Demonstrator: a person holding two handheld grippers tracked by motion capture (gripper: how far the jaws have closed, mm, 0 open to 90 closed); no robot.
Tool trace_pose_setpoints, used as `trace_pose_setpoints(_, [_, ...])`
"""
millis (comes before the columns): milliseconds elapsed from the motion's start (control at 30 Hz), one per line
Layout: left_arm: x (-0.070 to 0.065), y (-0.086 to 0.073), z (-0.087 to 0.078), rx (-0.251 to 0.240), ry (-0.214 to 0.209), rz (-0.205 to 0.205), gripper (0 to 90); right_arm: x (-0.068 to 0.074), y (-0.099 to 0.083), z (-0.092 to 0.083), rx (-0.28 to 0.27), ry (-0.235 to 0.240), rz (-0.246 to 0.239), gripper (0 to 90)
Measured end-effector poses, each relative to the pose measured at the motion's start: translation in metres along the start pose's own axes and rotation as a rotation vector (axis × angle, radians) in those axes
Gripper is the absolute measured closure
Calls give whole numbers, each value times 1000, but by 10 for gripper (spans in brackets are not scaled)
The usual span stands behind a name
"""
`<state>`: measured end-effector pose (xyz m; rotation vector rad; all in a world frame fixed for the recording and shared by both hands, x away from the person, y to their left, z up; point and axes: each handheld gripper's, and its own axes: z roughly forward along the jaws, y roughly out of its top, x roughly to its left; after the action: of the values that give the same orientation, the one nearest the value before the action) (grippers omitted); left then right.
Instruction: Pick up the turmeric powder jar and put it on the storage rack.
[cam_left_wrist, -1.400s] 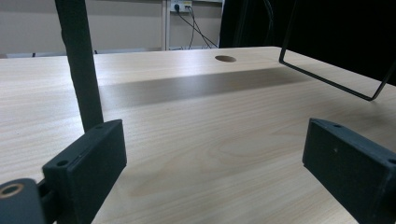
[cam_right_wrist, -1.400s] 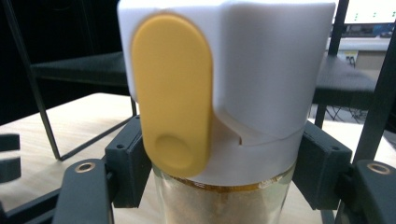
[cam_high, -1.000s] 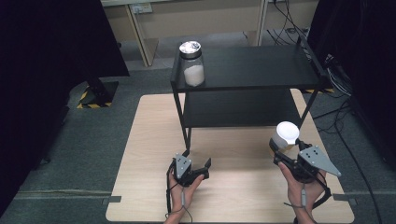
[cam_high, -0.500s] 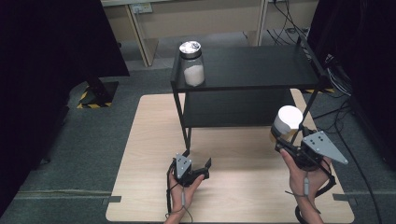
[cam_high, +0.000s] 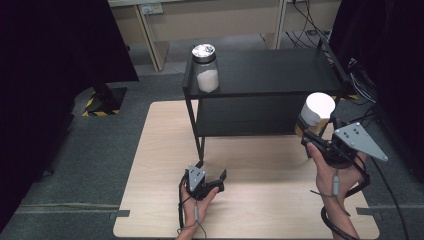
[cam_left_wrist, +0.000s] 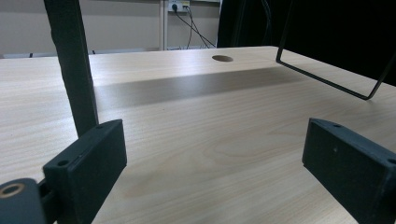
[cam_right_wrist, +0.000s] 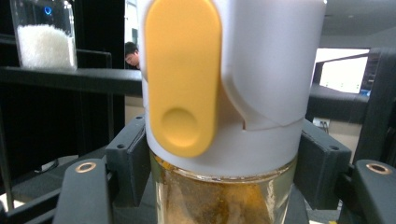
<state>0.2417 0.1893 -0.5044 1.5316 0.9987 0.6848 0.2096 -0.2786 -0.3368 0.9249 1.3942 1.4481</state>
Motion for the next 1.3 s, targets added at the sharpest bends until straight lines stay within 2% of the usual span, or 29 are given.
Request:
trace_pose_setpoints(867, [0,1,0,3,-2,1,60,-5,51,15,-60,-25,-11,310])
trace_pose_setpoints(1300, [0,0,0,3,-4,1,60,-4,73,33,-61,-33,-22,310])
